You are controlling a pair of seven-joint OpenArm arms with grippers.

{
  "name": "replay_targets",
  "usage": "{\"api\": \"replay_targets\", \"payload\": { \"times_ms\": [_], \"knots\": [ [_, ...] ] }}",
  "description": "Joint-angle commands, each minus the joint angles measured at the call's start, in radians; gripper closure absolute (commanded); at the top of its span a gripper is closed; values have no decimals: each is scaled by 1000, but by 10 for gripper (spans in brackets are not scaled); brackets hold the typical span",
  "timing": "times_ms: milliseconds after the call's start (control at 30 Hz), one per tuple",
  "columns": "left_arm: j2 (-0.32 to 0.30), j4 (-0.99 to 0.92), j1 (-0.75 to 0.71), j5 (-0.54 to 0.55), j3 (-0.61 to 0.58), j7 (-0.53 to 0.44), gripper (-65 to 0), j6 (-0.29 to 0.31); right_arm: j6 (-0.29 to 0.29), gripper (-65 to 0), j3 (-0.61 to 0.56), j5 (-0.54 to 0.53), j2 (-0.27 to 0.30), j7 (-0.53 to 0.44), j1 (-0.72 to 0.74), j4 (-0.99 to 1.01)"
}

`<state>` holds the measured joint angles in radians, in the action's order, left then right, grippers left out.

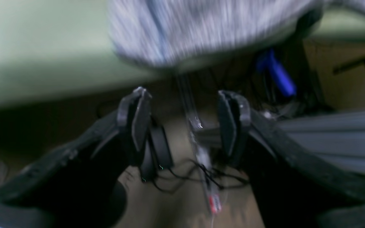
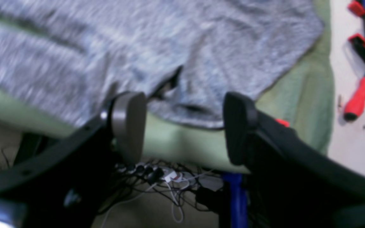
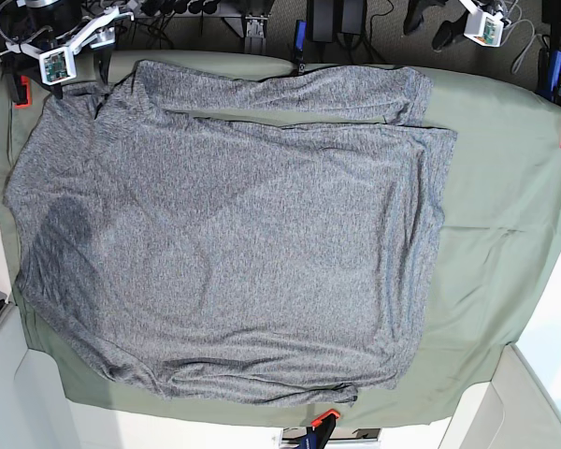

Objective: Fold the T-shirt properly
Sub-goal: 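Grasp the shirt's shoulder corners with both grippers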

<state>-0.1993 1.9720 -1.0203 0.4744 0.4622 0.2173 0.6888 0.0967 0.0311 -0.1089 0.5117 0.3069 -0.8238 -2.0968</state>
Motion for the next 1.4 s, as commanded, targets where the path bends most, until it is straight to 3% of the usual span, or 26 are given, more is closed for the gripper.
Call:
{"api": "replay_targets", "payload": {
  "times_ms": [0,133,267,433,600,967,1133,1367],
  "knots": [
    [-4,33,-17,40,25,2,-370,9,-9,-385,39,-11,3,-6,14,-15],
    [-7,74,-16,154,85,73,-370,9,-62,-415,160,-108,-16,16,70,11],
    [-44,76,-16,172,94,75,-413,9,-127,-446,251,-221,-16,35,116,58],
    [-89,76,-16,172,94,76,-425,9,-209,-446,271,-314,-19,60,187,192],
    [-100,76,-2,172,94,75,-425,9,-271,-446,271,-327,-49,169,282,315],
    [-100,56,78,166,93,79,-425,9,-296,-446,271,-344,-50,173,320,327],
    [-100,8,93,225,91,113,-425,9,-296,-446,271,-344,-49,199,362,341],
    [-129,8,115,201,-15,131,-425,9,-322,-446,270,-363,-50,278,414,422]
  ]
}}
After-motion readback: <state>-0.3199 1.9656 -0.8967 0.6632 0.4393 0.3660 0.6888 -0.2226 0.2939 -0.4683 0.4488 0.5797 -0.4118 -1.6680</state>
